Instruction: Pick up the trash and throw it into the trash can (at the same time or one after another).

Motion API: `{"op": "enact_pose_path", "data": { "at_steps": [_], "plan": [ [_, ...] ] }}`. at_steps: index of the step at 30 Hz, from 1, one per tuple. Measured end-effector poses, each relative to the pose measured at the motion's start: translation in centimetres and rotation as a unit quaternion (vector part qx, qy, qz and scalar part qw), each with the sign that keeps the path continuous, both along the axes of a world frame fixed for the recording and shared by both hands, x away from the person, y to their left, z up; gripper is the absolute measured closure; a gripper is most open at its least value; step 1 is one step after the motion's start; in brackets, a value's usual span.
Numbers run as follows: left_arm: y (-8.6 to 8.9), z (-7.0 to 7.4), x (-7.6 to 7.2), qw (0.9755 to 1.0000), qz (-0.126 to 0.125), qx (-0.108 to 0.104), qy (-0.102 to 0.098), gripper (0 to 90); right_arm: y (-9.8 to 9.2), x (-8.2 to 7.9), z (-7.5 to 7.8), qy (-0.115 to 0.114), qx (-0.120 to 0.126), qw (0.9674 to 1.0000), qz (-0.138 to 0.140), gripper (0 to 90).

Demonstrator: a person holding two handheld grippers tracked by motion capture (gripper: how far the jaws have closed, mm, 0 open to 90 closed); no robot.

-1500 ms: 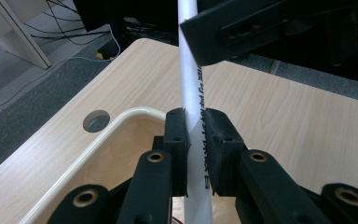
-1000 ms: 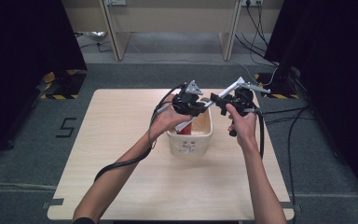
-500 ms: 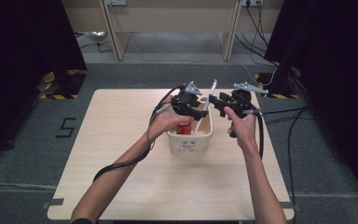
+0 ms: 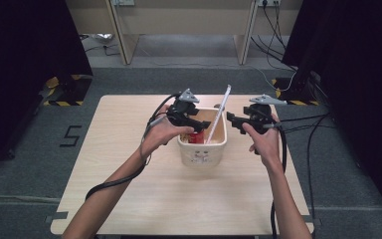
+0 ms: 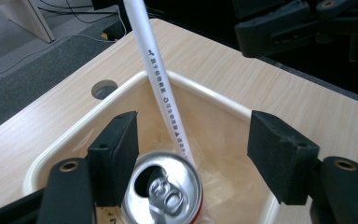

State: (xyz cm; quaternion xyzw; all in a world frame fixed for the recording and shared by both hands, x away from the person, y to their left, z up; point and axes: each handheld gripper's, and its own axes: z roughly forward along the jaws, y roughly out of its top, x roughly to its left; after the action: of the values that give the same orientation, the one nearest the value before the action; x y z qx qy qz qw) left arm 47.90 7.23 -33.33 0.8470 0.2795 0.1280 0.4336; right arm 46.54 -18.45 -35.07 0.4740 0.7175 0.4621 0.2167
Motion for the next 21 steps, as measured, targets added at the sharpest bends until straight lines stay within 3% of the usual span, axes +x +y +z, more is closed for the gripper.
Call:
{"op": "enact_pose_path", "data": {
  "at_steps": [9, 21],
  "plan": [
    [2.9, -0.6, -0.8, 0.9997, 0.018, -0.016, 0.001, 30.0, -1.5, -1.3, -1.9, 0.008, -0.013, 0.9999, -0.007, 21.3],
    [4.6, -1.2, -1.4, 0.9991, 0.026, -0.032, 0.003, 29.2, -2.8, -2.7, -3.3, 0.013, -0.027, 0.9995, -0.014, 19.9]
  ]
}}
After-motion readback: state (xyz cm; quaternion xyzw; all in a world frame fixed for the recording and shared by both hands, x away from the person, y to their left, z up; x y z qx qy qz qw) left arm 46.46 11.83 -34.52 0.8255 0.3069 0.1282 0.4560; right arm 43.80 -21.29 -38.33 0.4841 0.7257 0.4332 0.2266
